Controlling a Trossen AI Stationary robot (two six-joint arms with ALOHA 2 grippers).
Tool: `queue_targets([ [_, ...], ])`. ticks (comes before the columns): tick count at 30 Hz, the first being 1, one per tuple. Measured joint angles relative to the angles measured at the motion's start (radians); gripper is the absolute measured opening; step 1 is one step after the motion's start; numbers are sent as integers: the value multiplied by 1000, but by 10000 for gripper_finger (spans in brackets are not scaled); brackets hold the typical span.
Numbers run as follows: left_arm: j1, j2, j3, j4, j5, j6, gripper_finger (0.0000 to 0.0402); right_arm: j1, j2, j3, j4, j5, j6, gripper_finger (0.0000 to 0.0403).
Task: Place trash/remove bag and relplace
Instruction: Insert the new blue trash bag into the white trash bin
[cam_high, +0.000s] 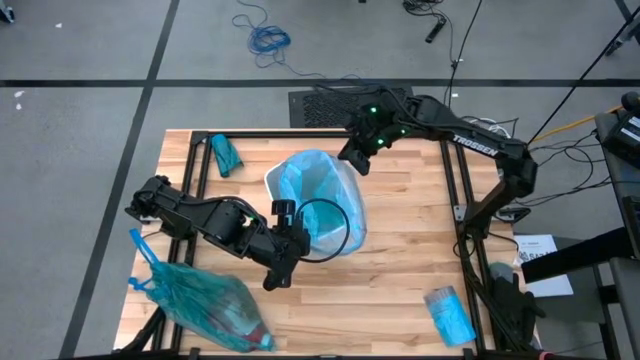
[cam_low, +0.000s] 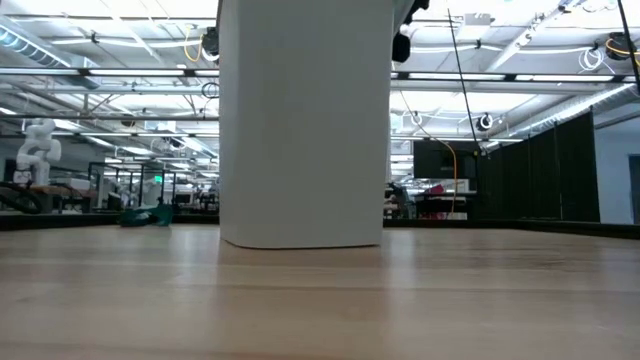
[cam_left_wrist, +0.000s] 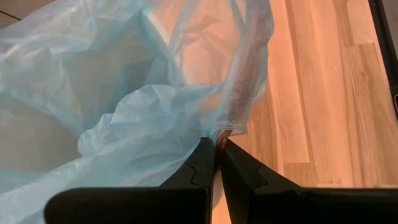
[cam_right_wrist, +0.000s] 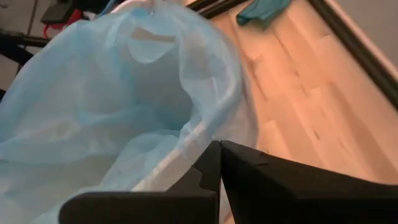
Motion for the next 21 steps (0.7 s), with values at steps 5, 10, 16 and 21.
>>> queue_targets([
  [5, 0, 0, 0, -2, 1, 0, 24, -10, -35, 0, 18, 16, 3, 14],
  [10, -3, -6, 0, -10, 7, -34, 24, 32, -58, 0, 54, -33, 27, 30],
  [16, -9, -19, -1, -29, 45, -74, 24, 124, -59, 0, 64, -33, 24, 19],
  [21, -9, -25, -1, -29, 80, -79, 24, 190, -59, 0, 126, -40, 33, 5],
])
